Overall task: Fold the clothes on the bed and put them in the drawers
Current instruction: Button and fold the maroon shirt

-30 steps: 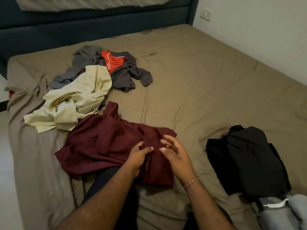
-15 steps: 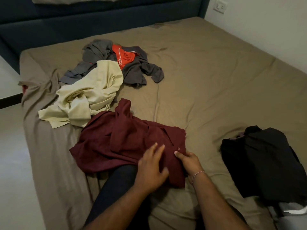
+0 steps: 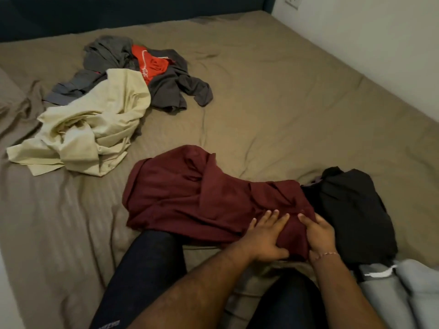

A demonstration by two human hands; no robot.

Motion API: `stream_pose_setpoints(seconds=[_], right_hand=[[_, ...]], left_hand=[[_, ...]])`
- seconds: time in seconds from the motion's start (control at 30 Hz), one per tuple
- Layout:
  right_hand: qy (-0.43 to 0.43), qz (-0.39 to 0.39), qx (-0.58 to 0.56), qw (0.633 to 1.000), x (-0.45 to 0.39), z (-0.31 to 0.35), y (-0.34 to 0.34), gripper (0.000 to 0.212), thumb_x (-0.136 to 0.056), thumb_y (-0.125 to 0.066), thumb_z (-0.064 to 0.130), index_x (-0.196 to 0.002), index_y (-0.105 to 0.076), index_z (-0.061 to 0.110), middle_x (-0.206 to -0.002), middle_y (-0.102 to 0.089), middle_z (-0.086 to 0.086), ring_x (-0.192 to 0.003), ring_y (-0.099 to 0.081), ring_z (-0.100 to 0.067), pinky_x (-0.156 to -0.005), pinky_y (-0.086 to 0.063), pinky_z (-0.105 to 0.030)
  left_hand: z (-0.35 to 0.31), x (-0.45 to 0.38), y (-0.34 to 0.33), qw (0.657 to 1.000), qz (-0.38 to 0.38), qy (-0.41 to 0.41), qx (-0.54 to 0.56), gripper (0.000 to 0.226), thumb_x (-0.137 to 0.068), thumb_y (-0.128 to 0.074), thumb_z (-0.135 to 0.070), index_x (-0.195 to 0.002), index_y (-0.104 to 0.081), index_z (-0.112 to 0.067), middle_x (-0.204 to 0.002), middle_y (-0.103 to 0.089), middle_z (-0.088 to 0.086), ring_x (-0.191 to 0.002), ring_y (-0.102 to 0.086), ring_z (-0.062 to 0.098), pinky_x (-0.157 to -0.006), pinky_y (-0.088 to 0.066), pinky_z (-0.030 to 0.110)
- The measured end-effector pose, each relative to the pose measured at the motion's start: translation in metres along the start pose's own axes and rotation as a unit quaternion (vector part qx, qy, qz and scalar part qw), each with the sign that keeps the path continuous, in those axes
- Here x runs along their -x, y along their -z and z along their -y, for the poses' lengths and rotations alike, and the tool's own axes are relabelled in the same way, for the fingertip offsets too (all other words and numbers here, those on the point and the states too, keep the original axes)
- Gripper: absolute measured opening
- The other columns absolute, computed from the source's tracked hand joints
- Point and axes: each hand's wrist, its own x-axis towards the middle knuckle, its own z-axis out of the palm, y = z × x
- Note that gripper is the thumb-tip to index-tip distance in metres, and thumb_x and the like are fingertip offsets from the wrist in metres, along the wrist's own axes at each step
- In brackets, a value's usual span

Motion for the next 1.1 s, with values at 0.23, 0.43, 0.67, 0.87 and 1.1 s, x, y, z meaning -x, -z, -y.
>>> stream_pose_setpoints(seconds=[0.23, 0.43, 0.67, 0.87, 1.1], right_hand=[[0.145, -0.042, 0.186, 0.971, 0.017, 0.015, 0.010, 0.021, -0.087, -0.076, 0.005, -0.104, -0.076, 0.017, -0.094, -0.077, -0.005, -0.086, -0.070, -0.020, -0.088, -0.057, -0.040], [0.164, 0.249, 0.180, 0.938, 0.068, -0.003, -0.090, 0.046, -0.096, -0.071, 0.019, -0.139, -0.059, 0.029, -0.077, -0.064, 0.003, -0.071, -0.068, -0.015, -0.069, -0.059, -0.025], [0.081, -0.040, 0.209, 0.974, 0.059, -0.017, -0.082, 0.054, -0.089, -0.079, 0.029, -0.136, -0.057, 0.017, -0.128, -0.061, -0.007, -0.111, -0.064, -0.025, -0.102, -0.053, -0.044], [-0.146, 0.111, -0.003, 0.983, 0.054, -0.018, -0.088, 0.039, -0.086, -0.077, 0.001, -0.124, -0.068, 0.005, -0.111, -0.076, -0.017, -0.100, -0.074, -0.036, -0.091, -0.059, -0.055], [-0.039, 0.023, 0.045, 0.998, 0.030, 0.019, -0.052, 0.032, -0.081, -0.075, -0.007, -0.107, -0.073, 0.011, -0.102, -0.076, -0.020, -0.087, -0.073, -0.034, -0.083, -0.061, -0.052]], left_hand=[[-0.041, -0.002, 0.000, 0.953, -0.148, 0.078, 0.253, 0.055, -0.099, -0.057, -0.034, -0.153, -0.047, -0.037, -0.162, -0.042, -0.009, -0.151, -0.032, 0.009, -0.124, -0.019, 0.042], [0.035, 0.040, 0.048, 0.715, -0.165, 0.091, 0.673, 0.040, -0.105, -0.057, -0.034, -0.145, -0.058, -0.026, -0.135, -0.069, 0.002, -0.125, -0.065, 0.017, -0.109, -0.048, 0.038], [0.069, 0.047, 0.063, 0.817, -0.324, 0.175, 0.443, 0.045, -0.098, -0.062, -0.005, -0.140, -0.057, -0.020, -0.122, -0.071, -0.001, -0.102, -0.070, 0.009, -0.096, -0.057, 0.032], [0.069, 0.066, 0.040, 0.905, -0.318, 0.138, 0.246, 0.064, -0.089, -0.071, -0.023, -0.148, -0.048, -0.034, -0.119, -0.053, -0.012, -0.086, -0.058, 0.006, -0.085, -0.052, 0.027], [0.020, 0.034, 0.034, 0.934, -0.119, 0.085, 0.327, 0.082, -0.096, -0.069, -0.041, -0.164, -0.024, -0.034, -0.149, -0.039, 0.001, -0.111, -0.057, 0.012, -0.106, -0.046, 0.028]])
